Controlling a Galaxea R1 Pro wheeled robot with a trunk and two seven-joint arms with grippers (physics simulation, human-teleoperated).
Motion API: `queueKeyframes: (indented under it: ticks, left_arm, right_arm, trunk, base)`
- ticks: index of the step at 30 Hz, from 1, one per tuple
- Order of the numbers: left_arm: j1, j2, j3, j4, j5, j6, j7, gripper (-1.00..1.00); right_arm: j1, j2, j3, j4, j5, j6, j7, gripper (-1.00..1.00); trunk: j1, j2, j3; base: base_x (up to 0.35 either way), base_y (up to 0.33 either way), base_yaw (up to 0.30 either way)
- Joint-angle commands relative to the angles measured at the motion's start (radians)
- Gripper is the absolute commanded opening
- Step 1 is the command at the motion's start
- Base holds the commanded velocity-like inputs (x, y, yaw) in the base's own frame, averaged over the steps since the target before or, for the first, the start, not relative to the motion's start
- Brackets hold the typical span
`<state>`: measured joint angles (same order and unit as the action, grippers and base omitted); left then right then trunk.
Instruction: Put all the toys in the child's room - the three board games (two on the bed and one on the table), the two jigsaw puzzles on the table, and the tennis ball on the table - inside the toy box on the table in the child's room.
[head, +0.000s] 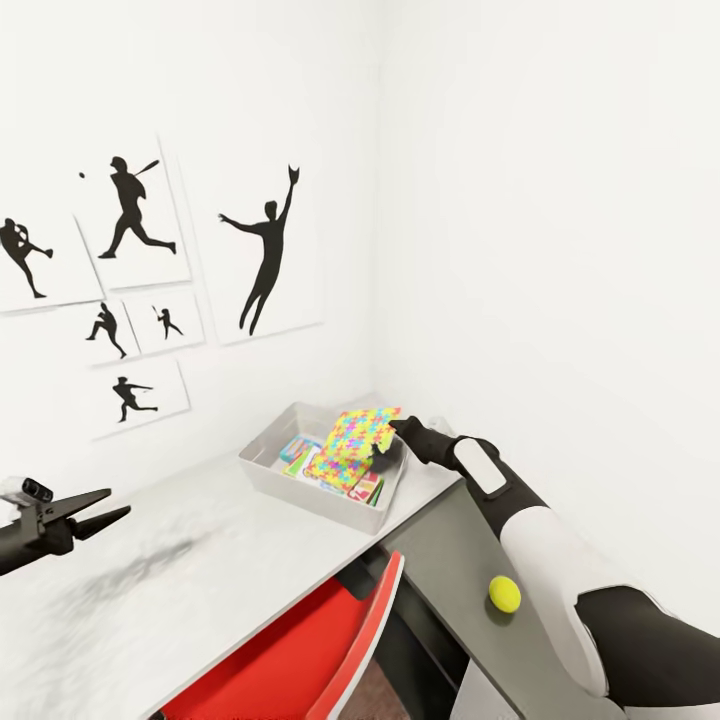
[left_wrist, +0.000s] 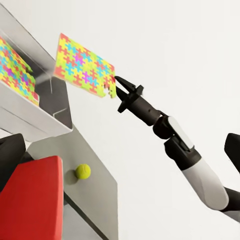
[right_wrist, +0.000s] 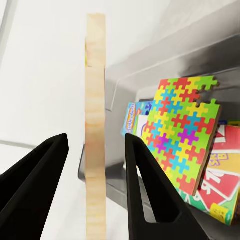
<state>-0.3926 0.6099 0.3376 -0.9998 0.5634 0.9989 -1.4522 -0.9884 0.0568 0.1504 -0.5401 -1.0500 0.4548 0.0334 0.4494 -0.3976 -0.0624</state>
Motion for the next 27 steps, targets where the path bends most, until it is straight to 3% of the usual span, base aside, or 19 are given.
queueKeyframes:
  ticks: [1,16,22,27]
  left_arm:
    - [-0.001,0.001,0.0,0.0,0.001,0.01,-0.004,1.0]
    - [0.0,0.006,-0.005,-0.024,0.003,0.01,-0.07,1.0]
    - [0.0,0.005,-0.01,-0.026,0.004,0.01,-0.072,1.0]
    - [0.0,0.005,-0.011,-0.026,0.004,0.01,-0.073,1.0]
  right_arm:
    - [-0.001,0.0,0.001,0.0,0.0,0.002,0.002,-1.0]
    - [-0.012,0.006,0.002,-0.003,-0.001,0.003,0.002,-1.0]
    - [-0.054,0.044,0.003,0.004,0.004,-0.003,0.001,-1.0]
    - [-0.088,0.061,0.005,0.024,0.005,-0.006,-0.001,-1.0]
  trunk:
    - [0.001,-0.002,-0.004]
    - [0.001,-0.002,-0.029]
    - [0.001,-0.002,-0.038]
    - [0.001,-0.002,-0.047]
  base:
    - [0.0,0.0,0.0]
    - [0.0,0.0,0.0]
    - [0.0,0.0,0.0]
    - [0.0,0.0,0.0]
